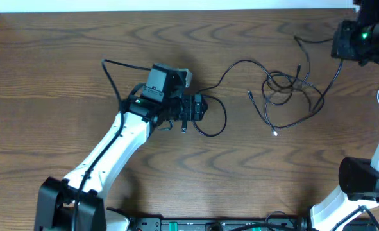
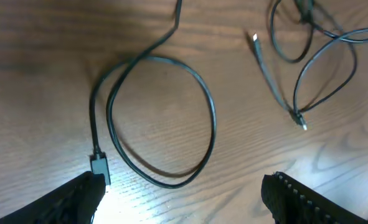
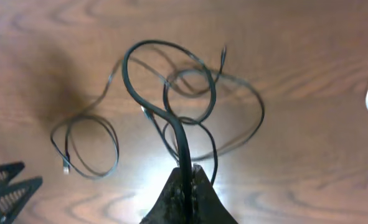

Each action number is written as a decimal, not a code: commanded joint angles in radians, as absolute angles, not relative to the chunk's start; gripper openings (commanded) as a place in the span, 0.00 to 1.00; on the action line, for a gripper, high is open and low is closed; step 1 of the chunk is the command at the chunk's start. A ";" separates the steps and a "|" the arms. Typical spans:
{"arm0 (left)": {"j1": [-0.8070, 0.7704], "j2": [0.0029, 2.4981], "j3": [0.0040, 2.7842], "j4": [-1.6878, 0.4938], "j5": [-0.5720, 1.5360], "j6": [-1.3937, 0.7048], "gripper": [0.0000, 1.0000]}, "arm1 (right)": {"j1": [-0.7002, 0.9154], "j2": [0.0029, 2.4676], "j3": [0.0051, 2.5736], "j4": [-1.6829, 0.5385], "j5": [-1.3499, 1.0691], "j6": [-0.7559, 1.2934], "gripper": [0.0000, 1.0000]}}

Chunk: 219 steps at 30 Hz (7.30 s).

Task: Untangle cables

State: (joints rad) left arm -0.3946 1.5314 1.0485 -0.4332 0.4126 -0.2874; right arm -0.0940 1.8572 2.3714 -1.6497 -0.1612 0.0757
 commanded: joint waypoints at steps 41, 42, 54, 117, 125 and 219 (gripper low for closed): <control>-0.399 1.568 1.044 -0.469 0.268 -0.281 0.85 | 0.137 1.854 1.301 -0.358 -0.112 -0.200 0.87; -0.399 1.568 1.044 -0.469 0.268 -0.281 0.85 | 0.138 1.856 1.282 -0.331 -0.111 -0.200 0.86; -0.399 1.568 1.044 -0.470 0.268 -0.282 0.85 | 0.139 1.951 1.214 -0.236 -0.168 -0.134 0.66; -0.383 1.567 1.044 -0.567 0.216 -0.281 0.85 | -0.661 1.427 1.445 -0.577 0.224 0.605 0.01; -0.383 1.567 1.044 -0.568 0.216 -0.281 0.85 | -0.653 1.549 1.444 -0.577 0.051 0.387 0.01; -0.383 1.567 1.044 -0.586 0.226 -0.281 0.84 | 0.332 1.774 2.004 -1.364 0.174 0.161 0.36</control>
